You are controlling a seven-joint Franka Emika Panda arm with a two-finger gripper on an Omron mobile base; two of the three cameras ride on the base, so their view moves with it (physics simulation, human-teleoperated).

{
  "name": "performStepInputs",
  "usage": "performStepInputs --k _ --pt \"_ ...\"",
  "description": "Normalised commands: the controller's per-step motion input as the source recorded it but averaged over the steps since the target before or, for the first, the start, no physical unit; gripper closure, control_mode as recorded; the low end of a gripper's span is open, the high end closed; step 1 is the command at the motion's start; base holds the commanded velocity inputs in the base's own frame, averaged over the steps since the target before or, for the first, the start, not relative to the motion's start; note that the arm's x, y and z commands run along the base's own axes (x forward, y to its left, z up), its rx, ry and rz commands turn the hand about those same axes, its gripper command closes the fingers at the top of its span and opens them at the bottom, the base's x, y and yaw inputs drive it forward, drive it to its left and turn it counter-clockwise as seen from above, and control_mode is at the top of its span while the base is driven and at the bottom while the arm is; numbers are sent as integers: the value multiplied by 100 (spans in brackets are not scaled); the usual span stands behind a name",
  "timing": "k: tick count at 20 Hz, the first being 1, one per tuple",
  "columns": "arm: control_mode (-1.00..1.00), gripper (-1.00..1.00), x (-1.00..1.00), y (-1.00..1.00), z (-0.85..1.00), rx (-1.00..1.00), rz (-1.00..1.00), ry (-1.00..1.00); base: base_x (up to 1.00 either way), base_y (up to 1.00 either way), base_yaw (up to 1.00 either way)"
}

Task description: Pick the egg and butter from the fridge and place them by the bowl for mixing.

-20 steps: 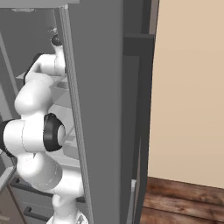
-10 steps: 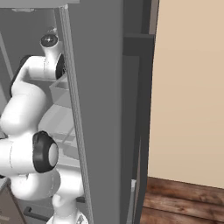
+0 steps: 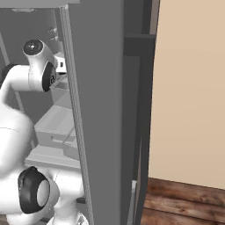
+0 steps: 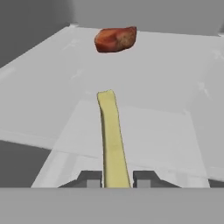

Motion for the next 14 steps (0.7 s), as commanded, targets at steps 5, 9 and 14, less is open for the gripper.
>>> performStepInputs --k 5,9,14 --pt "-100 100 -82 0 0 0 -12 0 0 0 0" --pt "-100 100 -80 0 -2 0 -17 0 0 0 0" --pt "-100 100 -76 -1 -4 1 -16 0 0 0 0"
